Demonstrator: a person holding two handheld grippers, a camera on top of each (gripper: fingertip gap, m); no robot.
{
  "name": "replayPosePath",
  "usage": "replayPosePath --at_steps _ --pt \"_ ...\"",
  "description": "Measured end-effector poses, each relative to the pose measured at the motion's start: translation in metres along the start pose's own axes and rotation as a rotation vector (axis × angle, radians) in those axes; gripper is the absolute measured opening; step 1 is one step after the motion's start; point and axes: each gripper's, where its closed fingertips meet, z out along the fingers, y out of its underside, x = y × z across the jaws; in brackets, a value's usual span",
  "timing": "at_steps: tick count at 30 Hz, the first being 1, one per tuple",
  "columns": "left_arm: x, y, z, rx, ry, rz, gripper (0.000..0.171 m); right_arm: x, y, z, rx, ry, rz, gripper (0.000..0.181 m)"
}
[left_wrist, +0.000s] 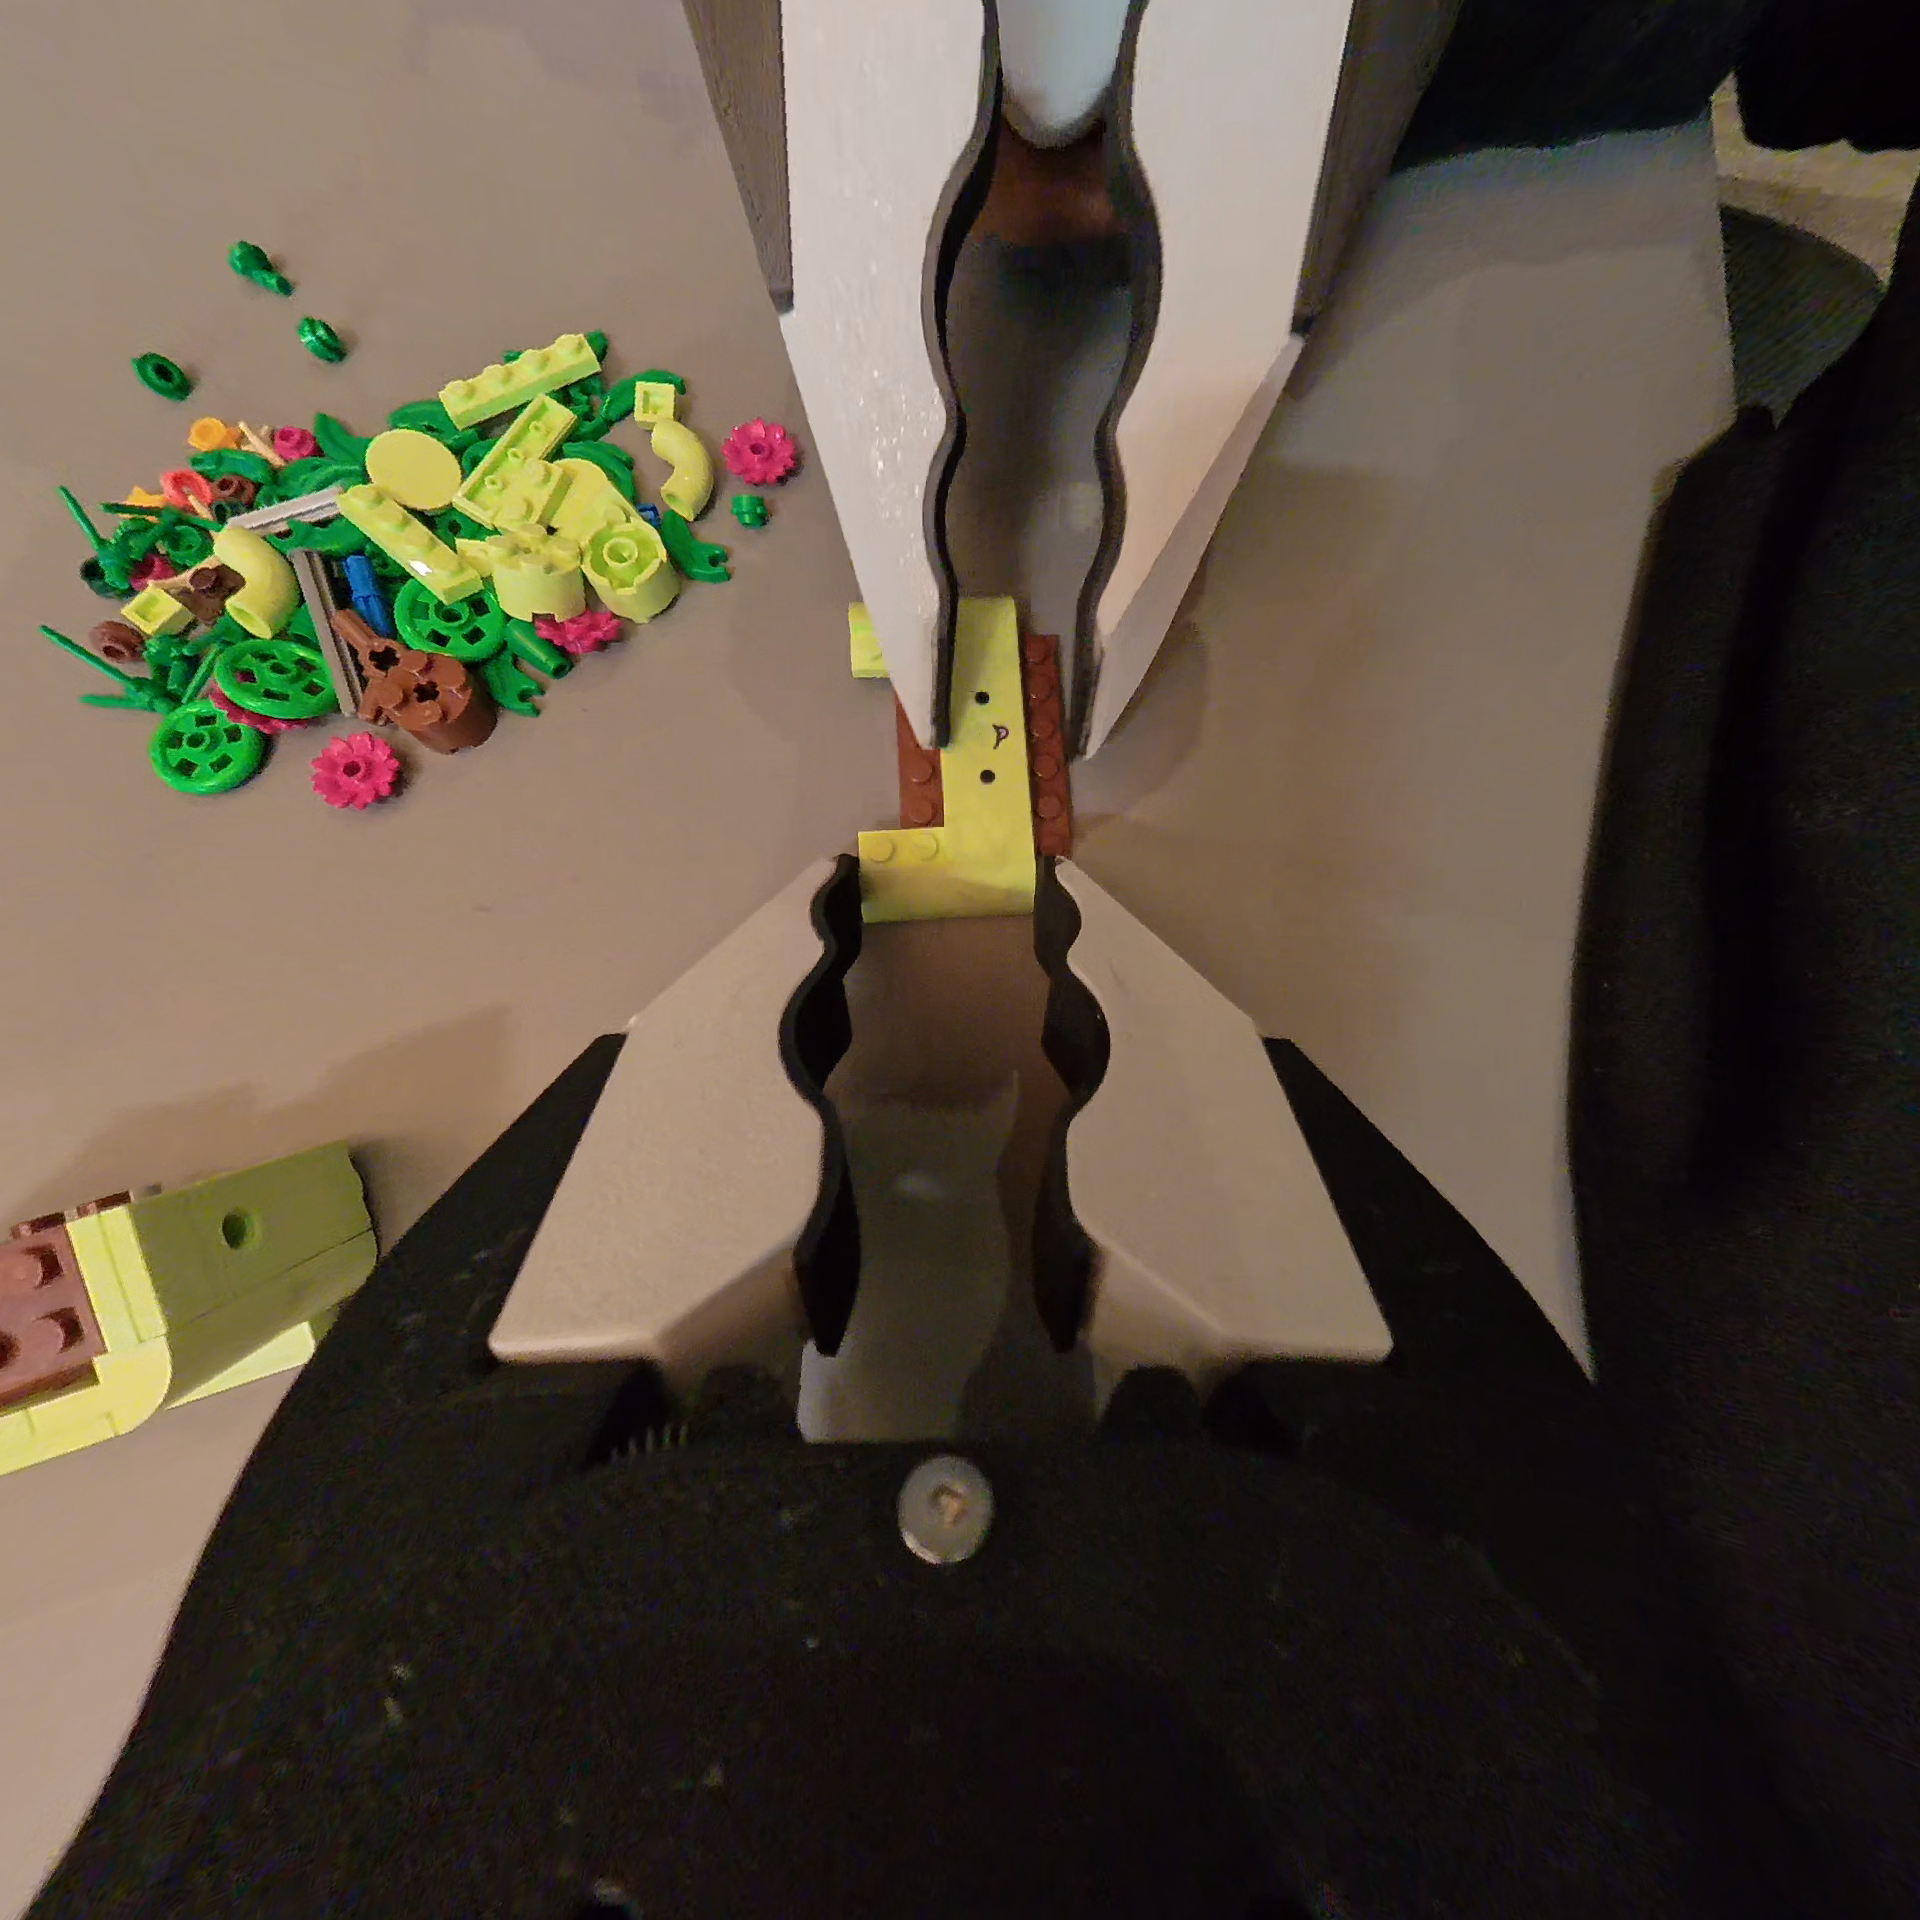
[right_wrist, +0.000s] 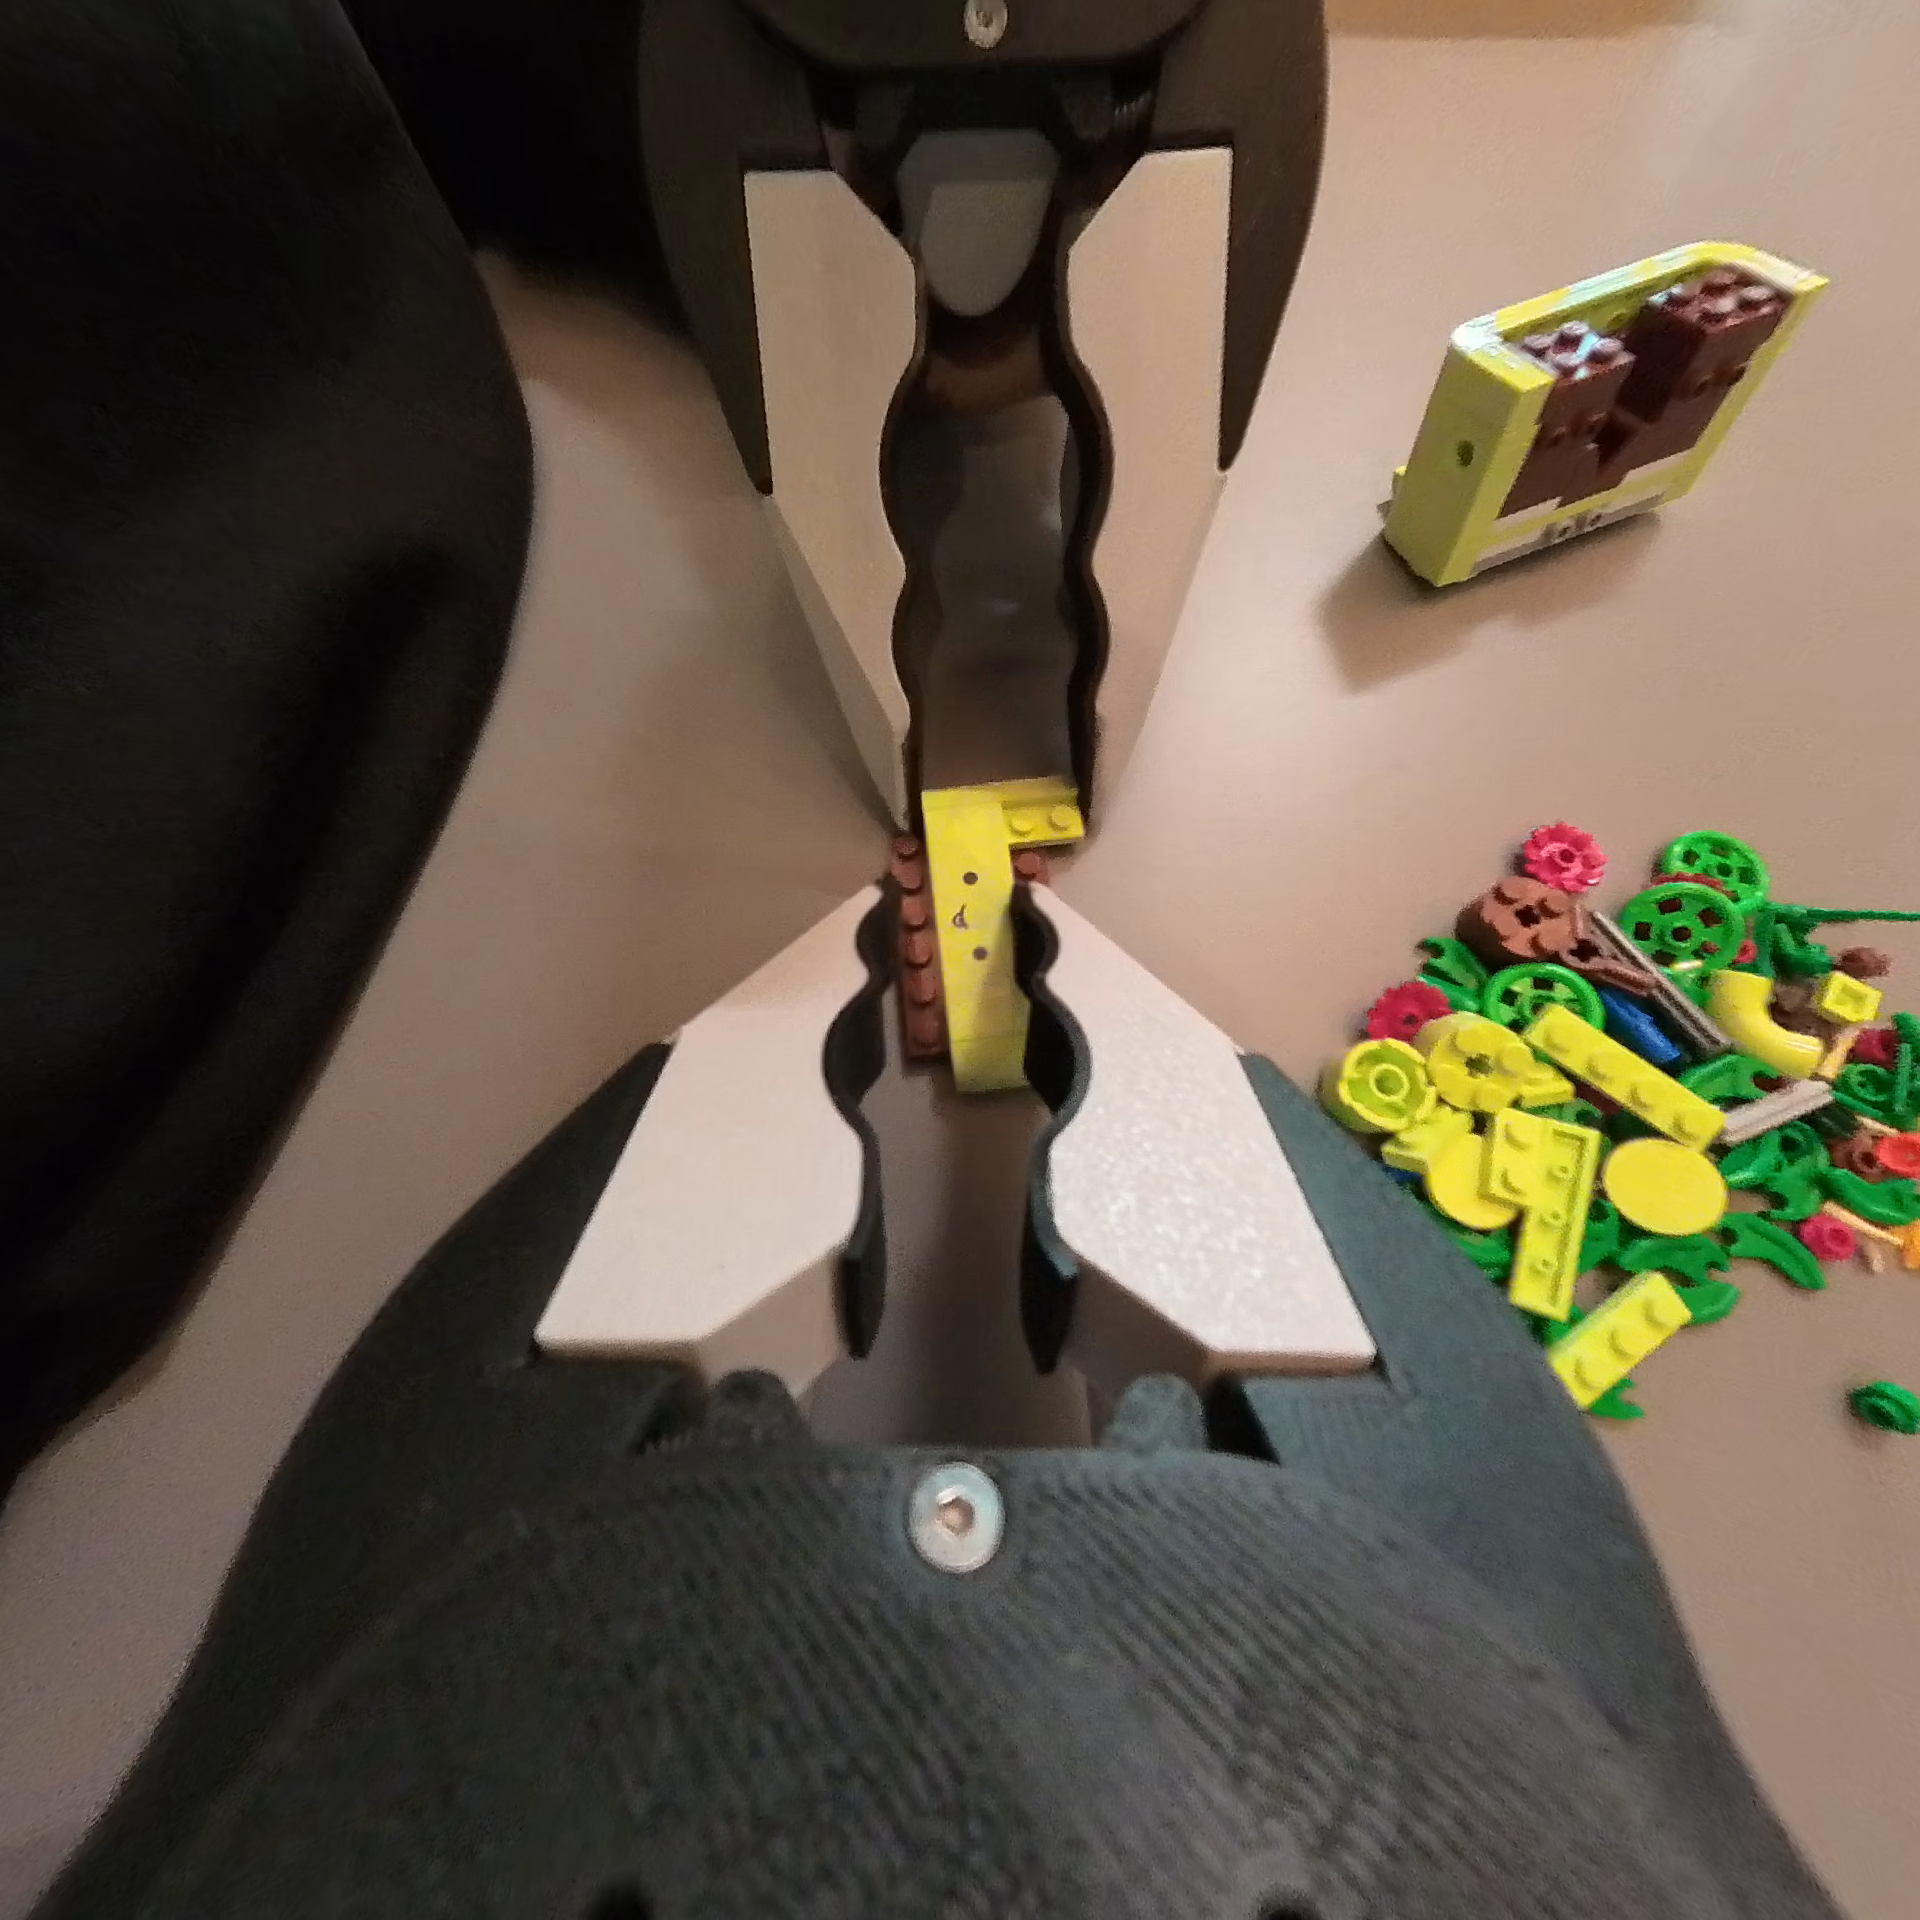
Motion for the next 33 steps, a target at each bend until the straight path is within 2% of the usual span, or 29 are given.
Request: replayPosePath --at_steps 13,22,23,24,25,27,29,30,33 --pt "0.005 0.000 0.000 -0.003 0.029 0.025 0.032 -0.001 0.000 0.009 -0.014 -0.018 0.023 0.014" --pt "0.005 0.001 0.001 -0.007 0.000 0.051 0.033 -0.001 -0.009 0.004 0.047 -0.069 0.081 0.012" --pt "0.010 0.001 0.002 -0.009 0.026 0.049 0.034 -0.002 -0.017 0.001 0.101 -0.084 0.082 0.000" --pt "0.010 0.000 0.005 -0.015 0.012 0.063 0.034 -0.008 -0.034 -0.007 0.214 -0.137 0.111 0.000" --pt "0.011 -0.001 0.006 -0.018 0.003 0.084 0.035 -0.012 -0.042 -0.010 0.258 -0.185 0.151 0.000" --pt "0.011 -0.001 0.005 -0.016 0.009 0.074 0.034 -0.004 -0.013 0.002 0.075 -0.086 0.084 0.000" --pt "0.011 -0.001 0.005 -0.016 0.012 0.071 0.034 -0.004 -0.011 -0.001 0.076 -0.055 0.055 0.000" --pt "0.011 -0.001 0.005 -0.015 0.016 0.068 0.034 -0.004 -0.014 -0.005 0.111 -0.065 0.066 0.001" --pt "0.011 -0.001 0.005 -0.014 0.028 0.059 0.034 -0.003 -0.012 -0.012 0.118 -0.082 0.088 0.025"
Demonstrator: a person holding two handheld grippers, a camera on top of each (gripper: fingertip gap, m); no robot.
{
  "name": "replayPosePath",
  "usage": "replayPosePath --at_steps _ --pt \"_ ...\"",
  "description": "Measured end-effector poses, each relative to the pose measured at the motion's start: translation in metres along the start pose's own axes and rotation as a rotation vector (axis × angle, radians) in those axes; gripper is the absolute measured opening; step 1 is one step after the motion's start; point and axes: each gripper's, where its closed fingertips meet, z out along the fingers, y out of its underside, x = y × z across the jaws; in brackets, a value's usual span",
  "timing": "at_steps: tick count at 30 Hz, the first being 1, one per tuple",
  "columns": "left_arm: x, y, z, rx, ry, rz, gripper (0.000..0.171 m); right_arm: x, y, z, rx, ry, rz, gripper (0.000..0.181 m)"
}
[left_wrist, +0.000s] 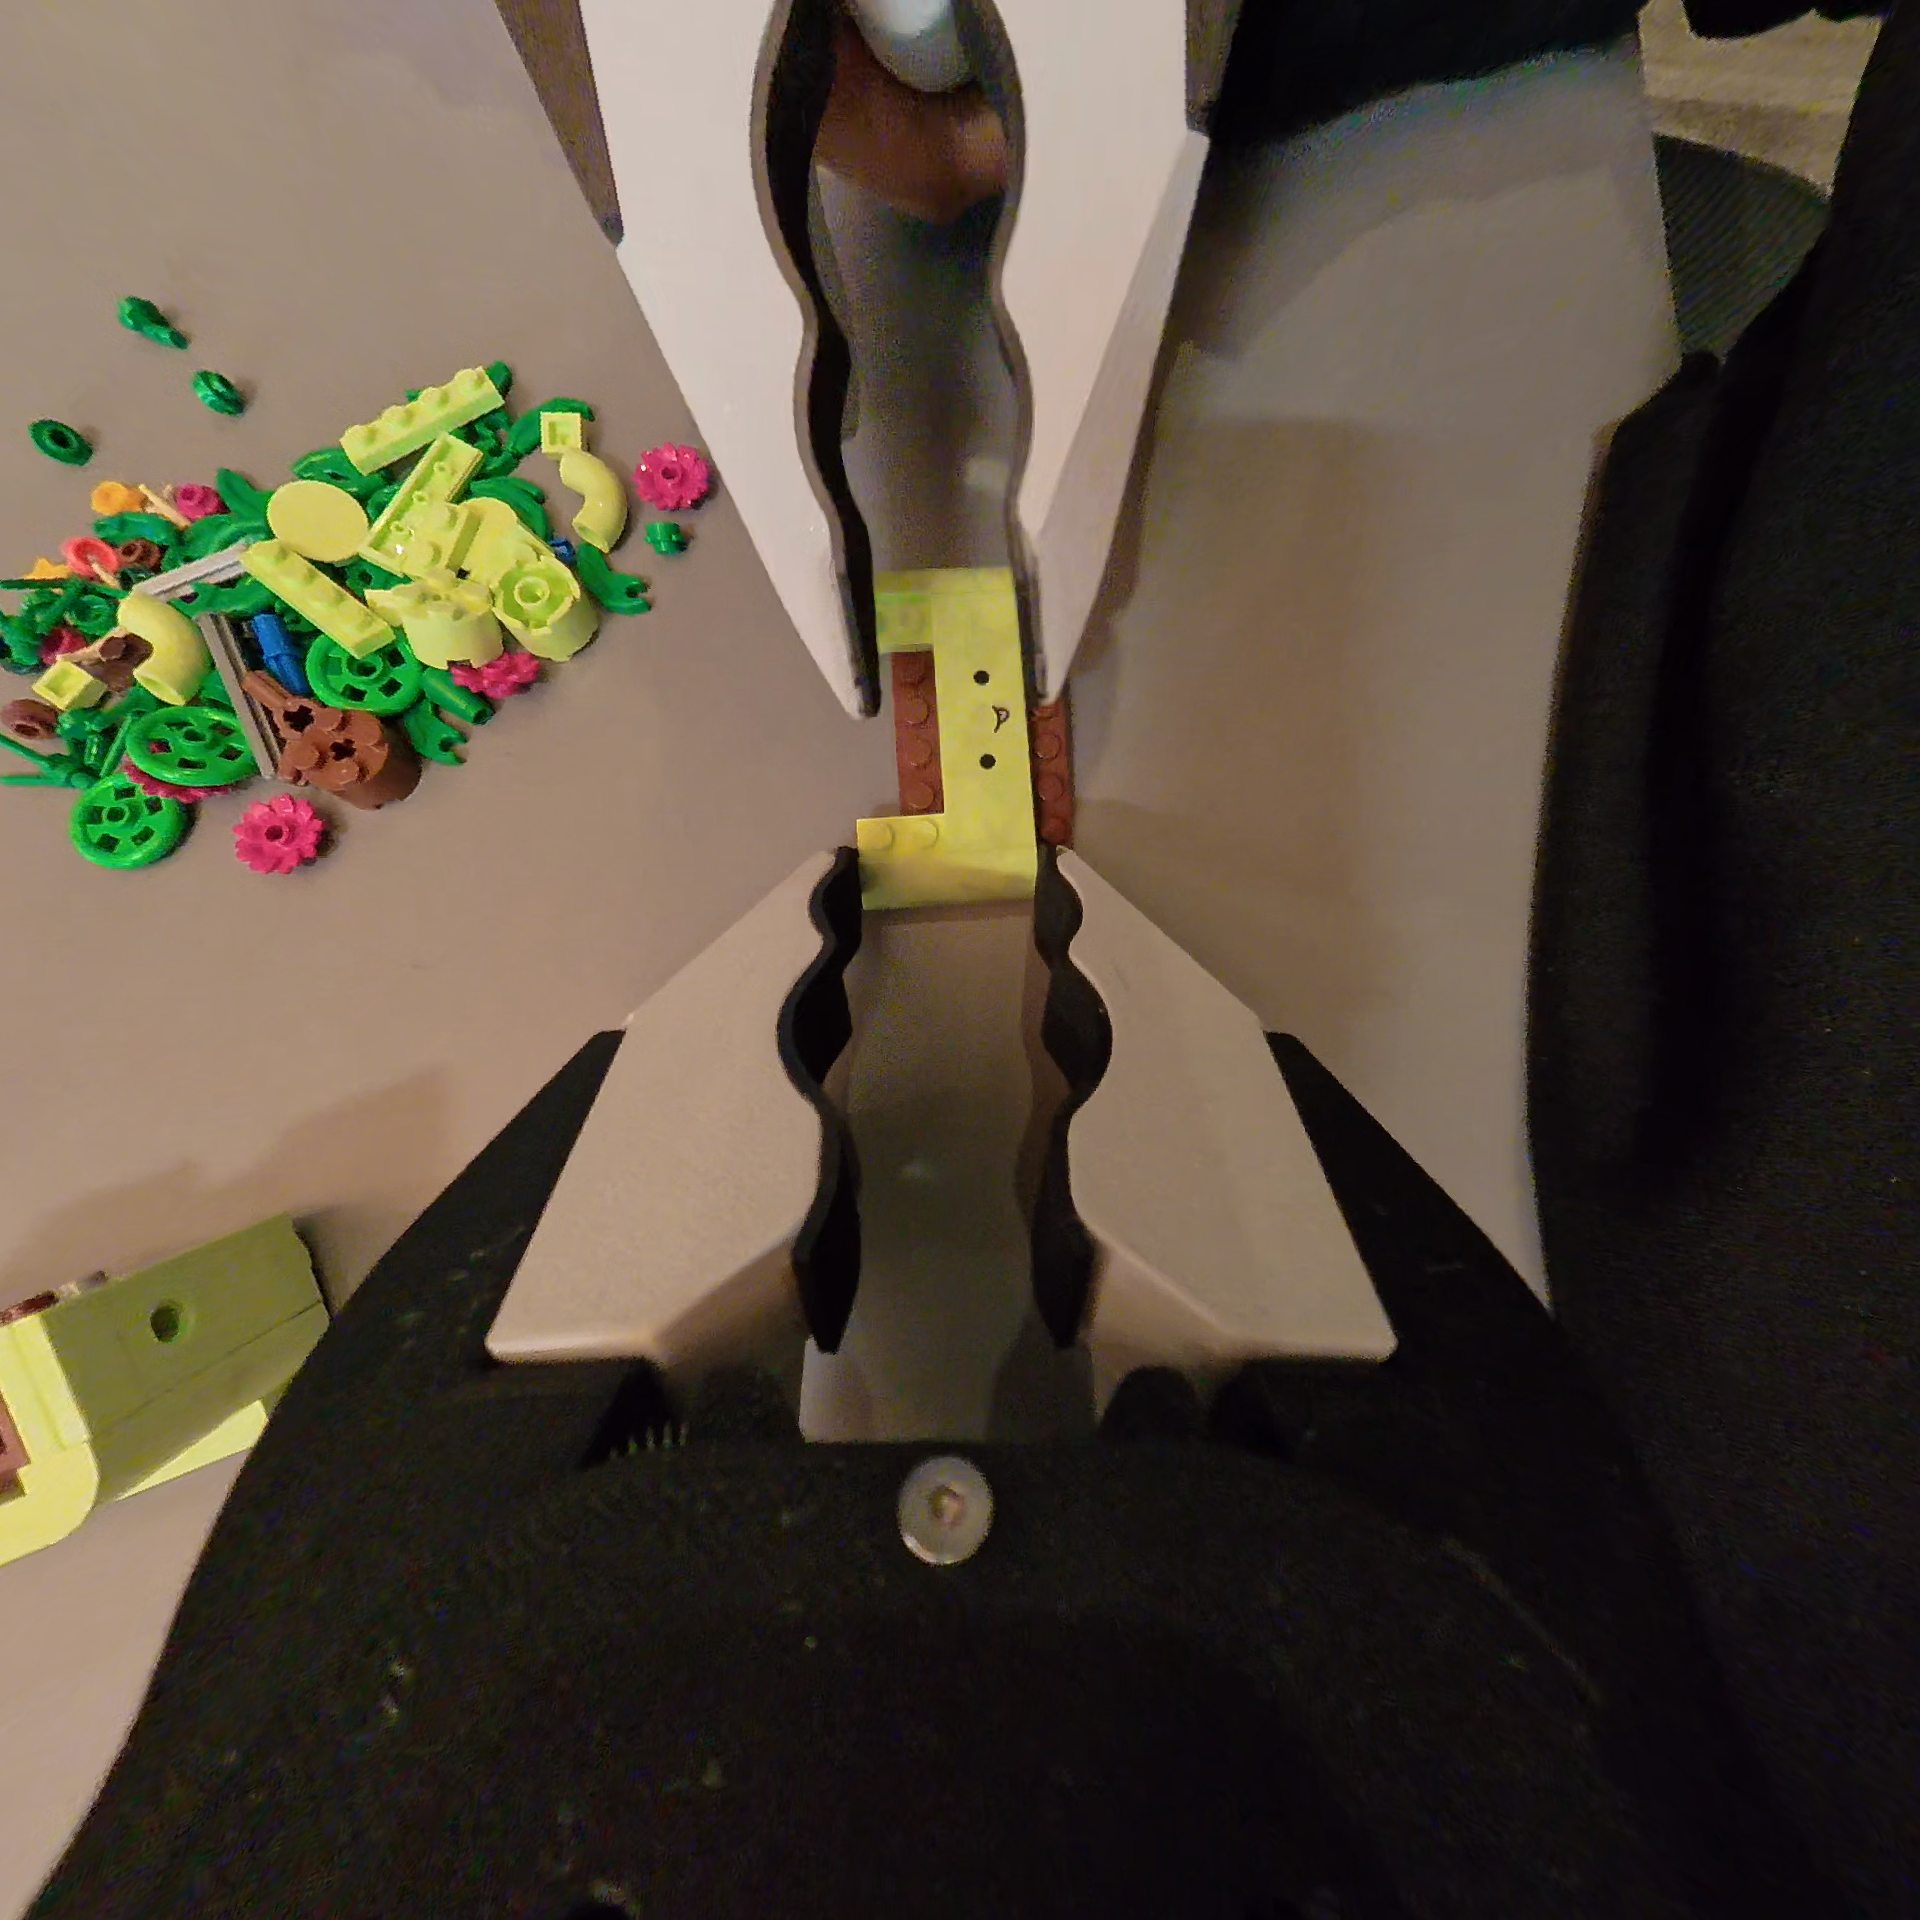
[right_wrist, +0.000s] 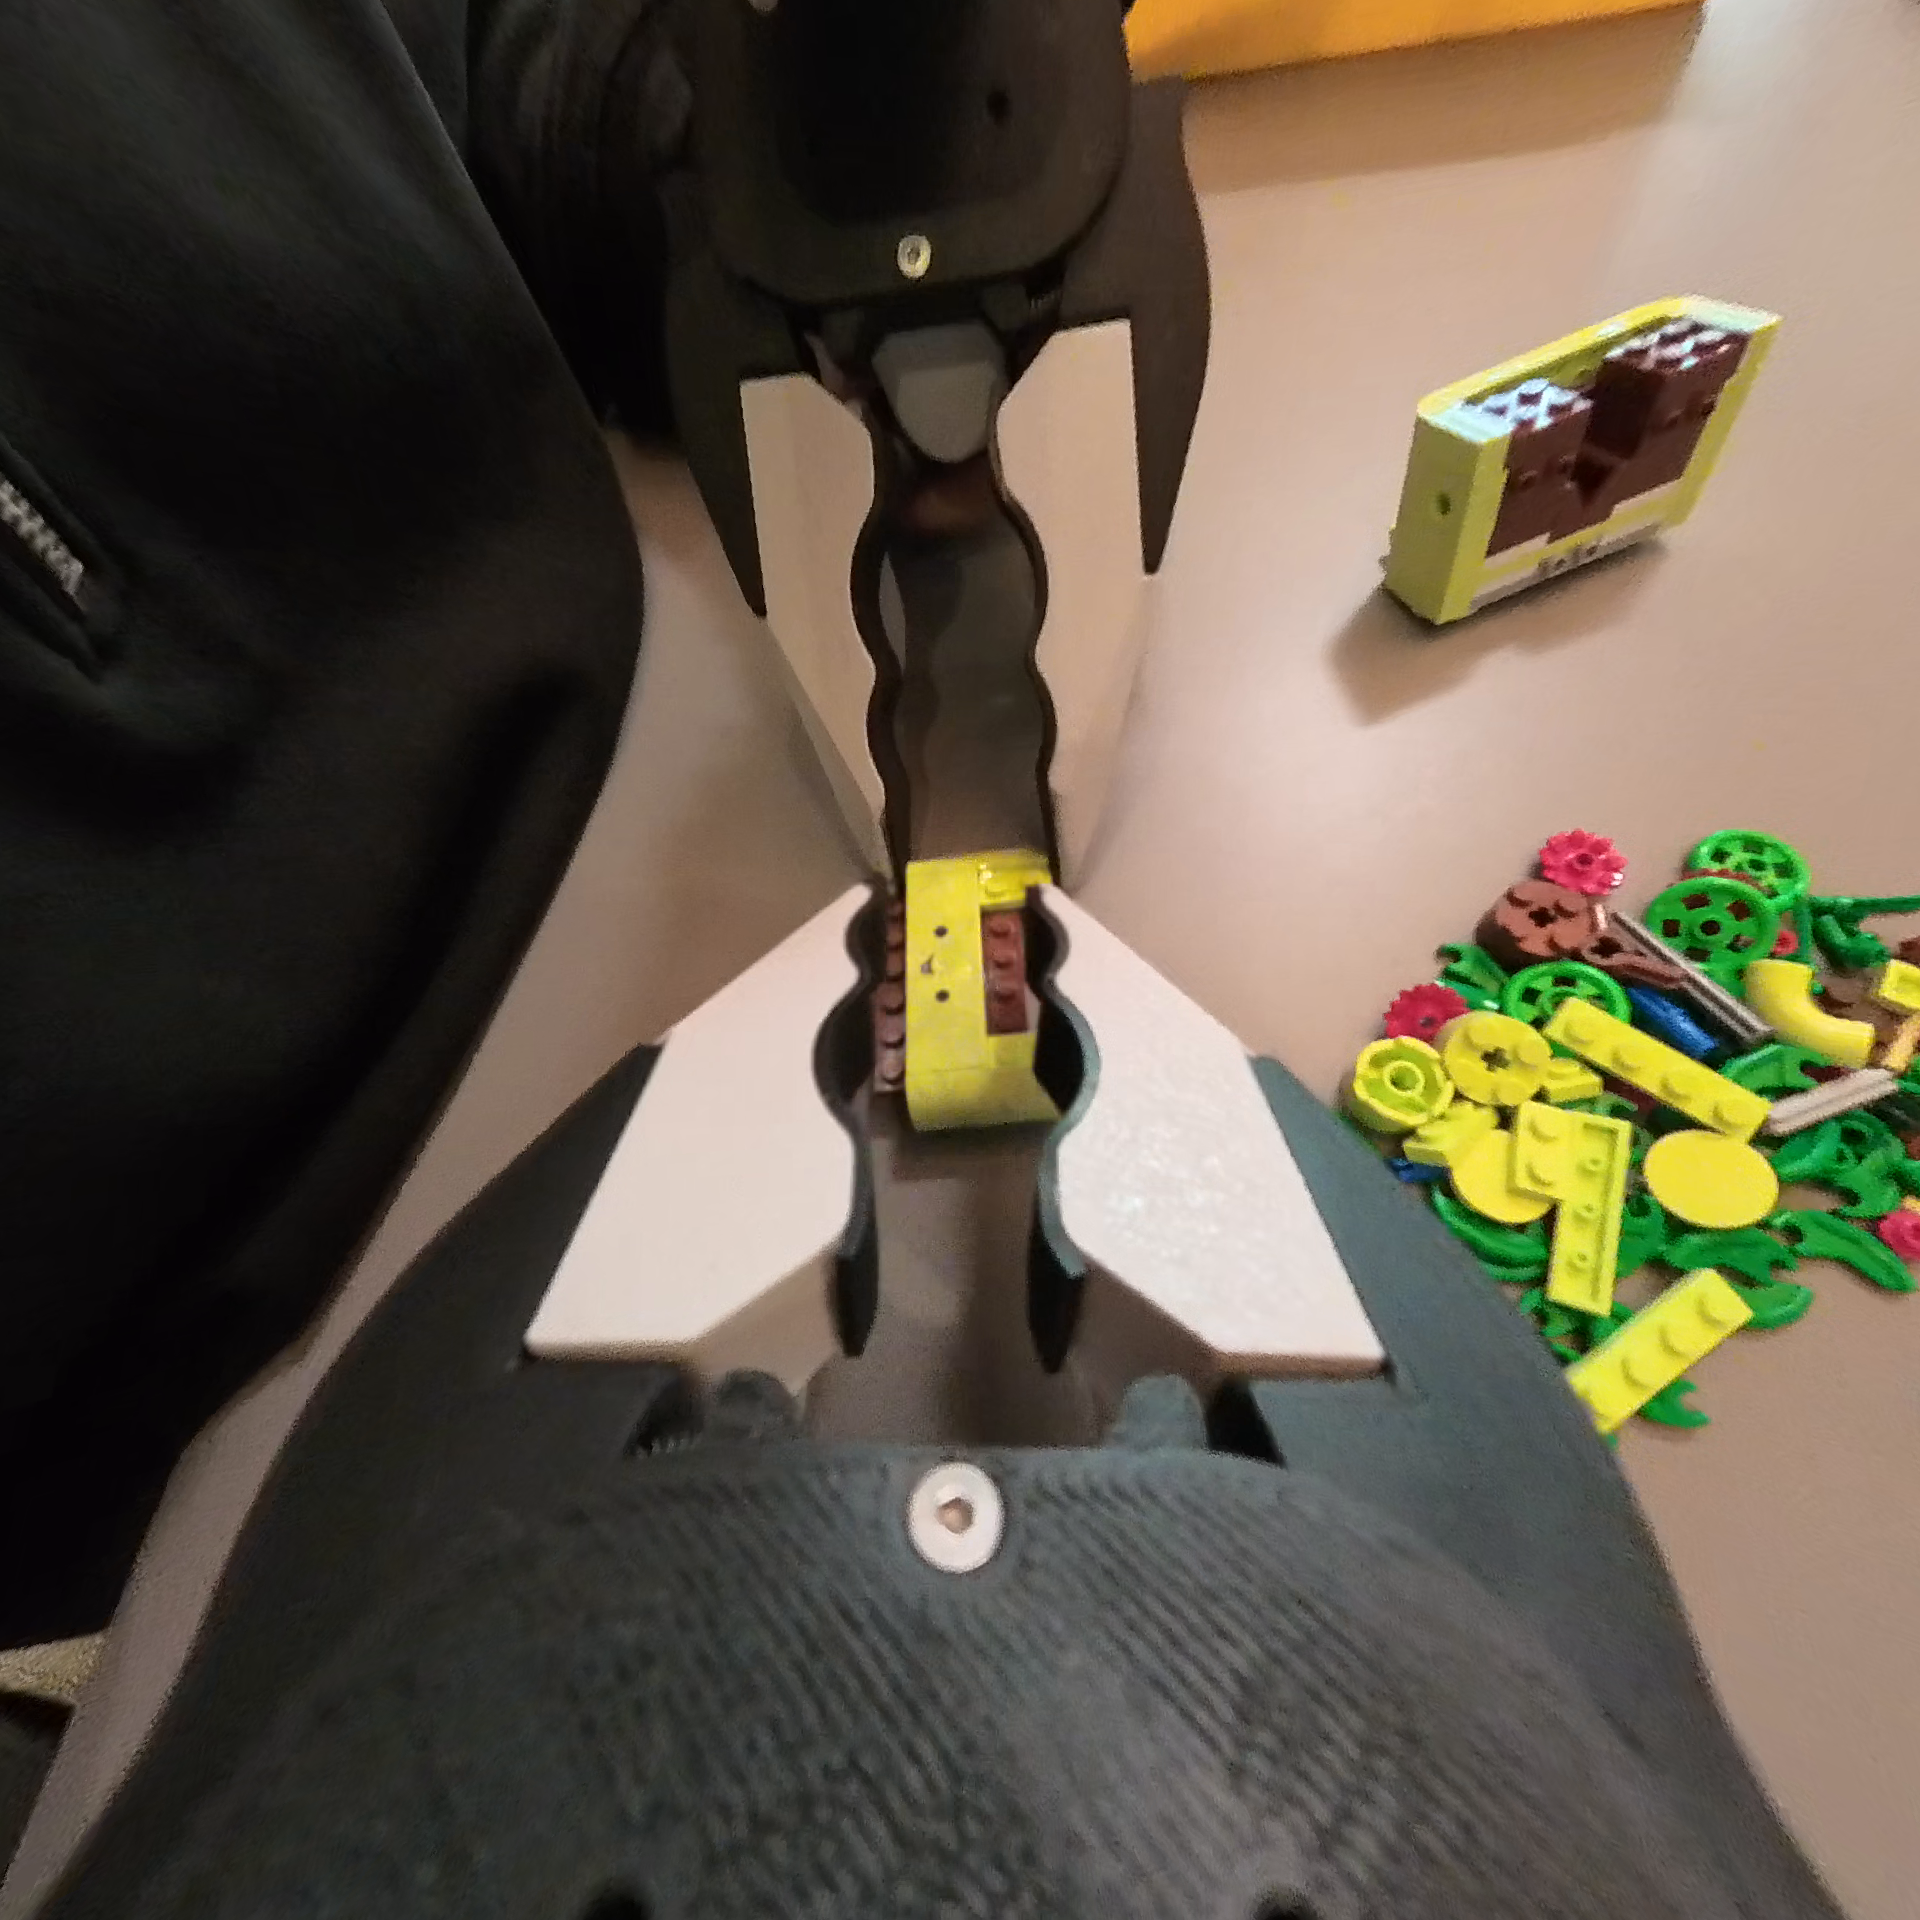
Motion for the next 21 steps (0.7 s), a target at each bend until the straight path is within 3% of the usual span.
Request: replayPosePath --at_steps 3,7,12,15,21 --pt "0.000 0.000 0.000 0.001 0.003 0.000 0.033 -0.003 0.011 0.008 -0.075 0.001 -0.027 0.028" --pt "0.001 0.000 -0.001 0.004 0.011 0.000 0.033 -0.003 0.020 0.016 -0.144 0.057 -0.103 0.015" --pt "0.001 0.000 0.000 0.002 0.002 0.010 0.056 -0.002 0.019 0.017 -0.143 0.061 -0.090 0.015" --pt "0.003 -0.001 0.000 0.004 0.001 0.034 0.040 -0.002 0.019 0.018 -0.145 0.068 -0.094 0.015" --pt "0.002 -0.002 -0.001 0.011 0.009 0.023 0.039 -0.002 0.018 0.018 -0.143 0.066 -0.073 0.015"
